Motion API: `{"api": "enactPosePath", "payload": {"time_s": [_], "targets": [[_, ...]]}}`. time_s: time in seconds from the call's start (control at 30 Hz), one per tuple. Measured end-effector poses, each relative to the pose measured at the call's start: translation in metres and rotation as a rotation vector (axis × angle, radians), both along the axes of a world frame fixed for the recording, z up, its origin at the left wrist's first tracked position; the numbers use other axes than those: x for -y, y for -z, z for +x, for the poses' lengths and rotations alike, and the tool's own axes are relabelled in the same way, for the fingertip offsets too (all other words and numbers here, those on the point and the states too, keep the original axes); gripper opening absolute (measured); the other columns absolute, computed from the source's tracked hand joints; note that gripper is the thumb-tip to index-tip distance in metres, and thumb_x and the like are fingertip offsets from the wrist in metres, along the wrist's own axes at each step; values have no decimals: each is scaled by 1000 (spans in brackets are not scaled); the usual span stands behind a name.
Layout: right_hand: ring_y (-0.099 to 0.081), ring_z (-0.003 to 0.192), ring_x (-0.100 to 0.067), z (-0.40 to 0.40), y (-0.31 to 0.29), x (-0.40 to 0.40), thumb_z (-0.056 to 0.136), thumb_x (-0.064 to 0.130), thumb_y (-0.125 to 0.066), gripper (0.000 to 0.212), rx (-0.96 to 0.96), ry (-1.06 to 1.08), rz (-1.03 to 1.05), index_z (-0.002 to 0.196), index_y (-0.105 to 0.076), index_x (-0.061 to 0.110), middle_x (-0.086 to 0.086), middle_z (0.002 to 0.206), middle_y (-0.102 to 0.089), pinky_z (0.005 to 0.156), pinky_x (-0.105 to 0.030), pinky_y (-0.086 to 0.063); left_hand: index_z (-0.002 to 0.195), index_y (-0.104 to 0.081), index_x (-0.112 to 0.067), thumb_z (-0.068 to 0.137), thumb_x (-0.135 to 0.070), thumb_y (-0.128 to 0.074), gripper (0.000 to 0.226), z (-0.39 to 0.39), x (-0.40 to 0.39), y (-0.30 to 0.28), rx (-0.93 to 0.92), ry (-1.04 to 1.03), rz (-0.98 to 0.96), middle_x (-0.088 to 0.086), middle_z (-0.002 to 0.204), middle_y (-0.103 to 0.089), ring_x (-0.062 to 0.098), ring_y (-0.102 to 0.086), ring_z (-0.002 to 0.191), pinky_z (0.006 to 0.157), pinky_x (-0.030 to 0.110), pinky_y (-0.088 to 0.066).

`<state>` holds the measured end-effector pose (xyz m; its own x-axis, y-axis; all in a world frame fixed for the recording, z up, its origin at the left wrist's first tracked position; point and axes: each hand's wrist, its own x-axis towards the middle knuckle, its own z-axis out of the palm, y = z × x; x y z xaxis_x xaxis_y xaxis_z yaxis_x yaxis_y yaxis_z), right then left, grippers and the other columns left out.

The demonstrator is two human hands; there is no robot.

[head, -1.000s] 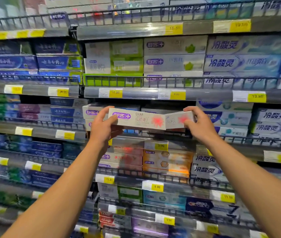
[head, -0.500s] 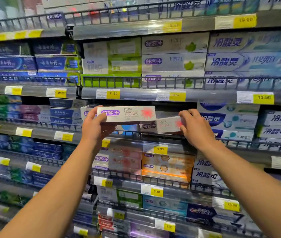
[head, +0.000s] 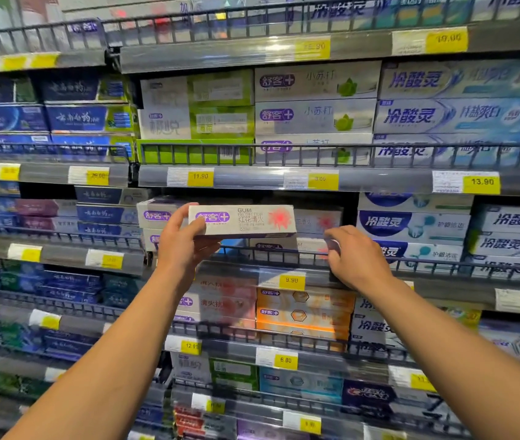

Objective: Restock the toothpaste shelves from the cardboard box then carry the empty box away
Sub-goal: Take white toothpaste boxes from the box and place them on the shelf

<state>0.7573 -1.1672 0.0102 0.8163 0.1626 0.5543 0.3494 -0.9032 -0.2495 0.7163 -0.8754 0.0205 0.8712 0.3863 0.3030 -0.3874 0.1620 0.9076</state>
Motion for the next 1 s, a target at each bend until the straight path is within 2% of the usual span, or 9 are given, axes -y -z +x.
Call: {"api": "enactPosePath", "payload": {"time_s": [0.13,0.23,0.33,0.43,0.53,0.67,0.73,0.9,1.0], "targets": [[-57,105,-10,-12,-9,-1,94,27,-54,37,34,-187,472,131,-57,30,6,124,-62,90,-32,-48,124,-56,-21,94,-2,-51,36,4,17,-1,63,80,42,7,98,-73,24,-70,77,71,38,-58],[-50,117,-5,-17,-14,-3,92,37,-60,48,-43,-311,585,138,-47,41,15,131,-54,95,-29,-45,118,-57,-27,95,-3,-53,33,7,37,-7,108,152,90,4,88,-71,21,-70,74,73,40,-59],[-49,123,-6,-16,-16,-1,90,38,-64,47,-28,-306,685,134,-50,43,16,135,-53,96,-32,-48,121,-54,-27,95,-4,-54,34,11,51,-11,123,199,139,5,91,-73,23,-72,81,76,41,-59],[-46,124,-3,-15,-17,3,91,32,-64,46,31,-234,710,136,-51,33,14,136,-54,99,-27,-40,126,-51,-28,96,-6,-54,37,15,60,-15,117,234,188,8,98,-74,26,-71,93,80,41,-58],[-47,117,-1,-13,-14,3,89,26,-66,46,125,-169,691,133,-52,32,12,132,-54,101,-36,-46,127,-51,-31,96,-9,-55,38,20,62,-15,147,217,295,7,104,-72,22,-71,95,80,37,-59],[-50,107,-6,-12,-9,1,89,22,-68,40,234,-92,654,126,-54,30,8,124,-54,89,-35,-52,132,-55,-30,90,-18,-65,45,32,57,-13,164,-30,654,-8,104,-61,7,-63,90,75,20,-56],[-50,104,-8,-11,-7,-2,91,22,-66,37,266,-60,620,126,-54,28,5,124,-53,82,-29,-48,133,-56,-31,87,-23,-69,49,37,57,-11,143,-161,747,-5,102,-50,4,-54,81,72,10,-47],[-46,103,-6,-5,4,-9,94,23,-62,38,267,2,579,131,-53,25,0,125,-52,83,-22,-38,139,-52,-26,87,-22,-68,55,44,64,-3,69,-254,764,2,112,-65,16,-61,99,92,39,-51],[-45,105,-5,-3,14,-9,94,19,-61,42,232,25,575,134,-51,22,-1,128,-50,84,-16,-31,143,-46,-22,87,-11,-66,60,39,69,6,50,-179,738,2,127,-64,15,-61,111,96,29,-49]]}}
